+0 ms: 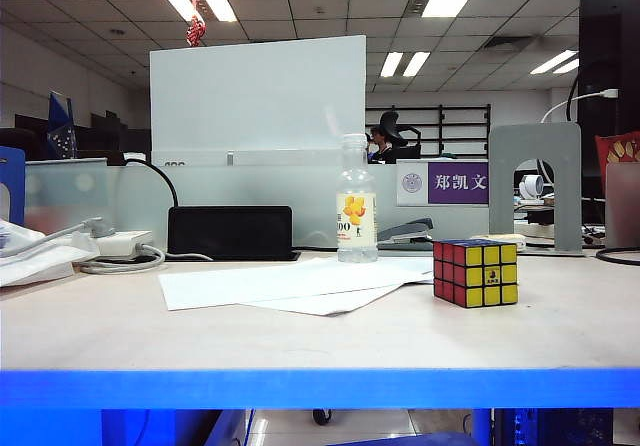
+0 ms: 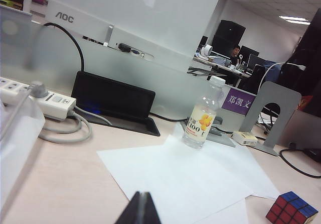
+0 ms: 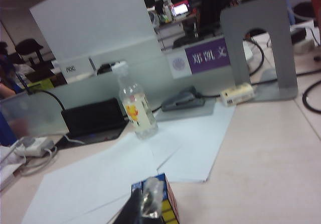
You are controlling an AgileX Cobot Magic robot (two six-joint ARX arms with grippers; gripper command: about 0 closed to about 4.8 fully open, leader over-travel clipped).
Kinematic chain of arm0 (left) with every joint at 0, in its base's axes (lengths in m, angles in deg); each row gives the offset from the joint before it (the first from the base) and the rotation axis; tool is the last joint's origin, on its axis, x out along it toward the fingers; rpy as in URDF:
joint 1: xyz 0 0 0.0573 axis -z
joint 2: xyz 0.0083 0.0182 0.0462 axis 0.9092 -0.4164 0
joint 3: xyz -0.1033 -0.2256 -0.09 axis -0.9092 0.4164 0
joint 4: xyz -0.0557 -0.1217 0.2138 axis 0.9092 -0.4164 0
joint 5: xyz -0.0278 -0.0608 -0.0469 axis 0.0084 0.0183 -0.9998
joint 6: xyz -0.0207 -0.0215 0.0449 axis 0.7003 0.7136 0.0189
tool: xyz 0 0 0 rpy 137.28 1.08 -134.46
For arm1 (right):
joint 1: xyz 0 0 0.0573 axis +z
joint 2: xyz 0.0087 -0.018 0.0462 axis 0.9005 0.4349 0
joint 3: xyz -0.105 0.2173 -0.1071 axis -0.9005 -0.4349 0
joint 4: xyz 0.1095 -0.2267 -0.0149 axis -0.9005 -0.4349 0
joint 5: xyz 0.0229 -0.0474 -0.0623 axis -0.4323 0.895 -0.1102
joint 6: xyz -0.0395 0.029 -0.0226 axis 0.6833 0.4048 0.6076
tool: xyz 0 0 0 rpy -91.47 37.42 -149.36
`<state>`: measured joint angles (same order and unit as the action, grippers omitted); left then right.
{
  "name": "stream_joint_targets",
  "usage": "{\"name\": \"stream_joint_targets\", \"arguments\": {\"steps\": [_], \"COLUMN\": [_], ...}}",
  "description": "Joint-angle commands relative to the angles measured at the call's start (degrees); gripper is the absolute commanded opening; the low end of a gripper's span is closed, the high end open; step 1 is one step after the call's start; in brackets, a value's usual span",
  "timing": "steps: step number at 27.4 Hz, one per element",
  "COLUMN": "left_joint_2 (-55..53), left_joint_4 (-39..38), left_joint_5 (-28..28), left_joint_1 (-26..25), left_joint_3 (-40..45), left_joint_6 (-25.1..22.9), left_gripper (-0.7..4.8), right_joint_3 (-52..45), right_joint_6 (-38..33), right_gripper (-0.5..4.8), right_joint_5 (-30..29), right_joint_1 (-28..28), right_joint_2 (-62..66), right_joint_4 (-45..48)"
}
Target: Rotate the Rubik's Cube so that the bottom side is facing up.
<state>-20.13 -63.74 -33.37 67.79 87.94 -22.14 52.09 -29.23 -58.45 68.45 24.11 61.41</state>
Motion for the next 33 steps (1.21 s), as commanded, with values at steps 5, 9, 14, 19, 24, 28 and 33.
{"name": "stream_joint_targets", "arguments": {"steps": [5, 9, 14, 19, 24, 28, 33], "left_joint_2": [0.07, 0.07, 0.07, 0.07, 0.09, 0.07, 0.09], "left_joint_4": [-9.16, -11.23, -7.63, -7.34, -6.82, -6.91, -7.30], "left_joint_5": [17.55, 17.14, 6.36, 4.44, 1.53, 1.46, 1.49], "left_joint_1": [-0.09, -0.09, -0.04, -0.04, -0.04, -0.04, -0.04], "left_joint_3": [-0.04, -0.04, -0.07, -0.07, -0.07, -0.07, -0.07], "left_joint_6": [-9.07, -9.22, -8.55, 1.29, 1.90, 2.78, 2.75], "left_gripper": [-0.02, -0.02, -0.02, -0.01, -0.01, -0.01, -0.01], "right_joint_3": [-5.07, -10.58, -2.03, 20.83, 40.13, 54.05, 62.73], "right_joint_6": [5.53, 6.73, 3.23, 11.04, 11.23, 14.58, 15.47], "right_gripper": [-0.01, -0.02, -0.03, -0.03, 0.04, 2.75, 3.26], "right_joint_5": [-0.17, 0.02, -1.49, -0.87, -5.62, -9.44, -16.24], "right_joint_1": [0.02, 0.04, 0.07, 0.00, 0.00, 0.04, 0.22], "right_joint_2": [-0.09, -0.09, 1.51, 21.03, 45.97, 63.95, 82.38], "right_joint_4": [-4.48, 4.55, -0.81, -15.08, -20.11, -28.61, -39.63]}}
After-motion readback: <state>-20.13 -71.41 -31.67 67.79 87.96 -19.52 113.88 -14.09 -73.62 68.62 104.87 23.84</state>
